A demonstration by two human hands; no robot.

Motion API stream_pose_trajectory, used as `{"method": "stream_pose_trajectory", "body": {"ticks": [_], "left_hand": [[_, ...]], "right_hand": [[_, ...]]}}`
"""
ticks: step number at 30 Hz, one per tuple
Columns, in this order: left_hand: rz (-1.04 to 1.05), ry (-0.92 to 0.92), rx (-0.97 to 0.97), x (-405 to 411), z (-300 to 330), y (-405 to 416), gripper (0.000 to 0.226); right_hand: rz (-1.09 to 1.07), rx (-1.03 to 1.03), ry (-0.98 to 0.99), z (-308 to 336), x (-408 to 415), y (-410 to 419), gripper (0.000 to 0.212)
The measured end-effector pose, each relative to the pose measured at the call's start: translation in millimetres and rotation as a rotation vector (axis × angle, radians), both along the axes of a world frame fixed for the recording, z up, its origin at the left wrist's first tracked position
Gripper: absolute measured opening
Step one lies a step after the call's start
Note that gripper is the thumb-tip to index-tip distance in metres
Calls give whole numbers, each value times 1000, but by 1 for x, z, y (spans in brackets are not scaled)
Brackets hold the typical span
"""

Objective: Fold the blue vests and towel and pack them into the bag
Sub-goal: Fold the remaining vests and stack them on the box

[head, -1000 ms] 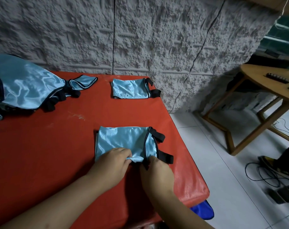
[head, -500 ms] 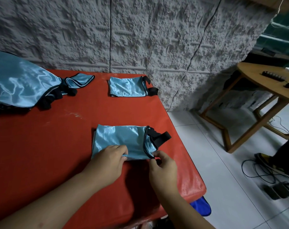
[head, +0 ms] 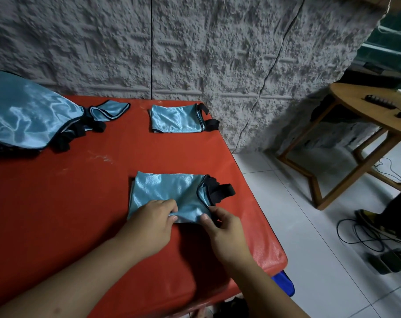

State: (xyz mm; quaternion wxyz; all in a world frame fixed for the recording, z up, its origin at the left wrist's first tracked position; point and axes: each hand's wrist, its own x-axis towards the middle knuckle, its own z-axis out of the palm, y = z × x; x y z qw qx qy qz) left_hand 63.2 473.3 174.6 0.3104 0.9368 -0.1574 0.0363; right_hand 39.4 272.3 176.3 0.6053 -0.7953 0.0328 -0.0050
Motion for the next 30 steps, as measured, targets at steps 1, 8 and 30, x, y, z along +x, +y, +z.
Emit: {"method": "stream_pose_trajectory", "body": {"ticks": [1, 8, 30], "left_hand": [[1, 2, -2, 0, 1, 0, 13], [-10, -18, -16, -3, 2, 1, 12], [-28, -67, 83, -8, -5, 1, 14]], "right_hand": [[11, -12, 2, 1, 0, -1, 8], [41, 397, 221, 11, 2, -15, 21], [128, -66, 230, 19, 16, -29, 22]]}}
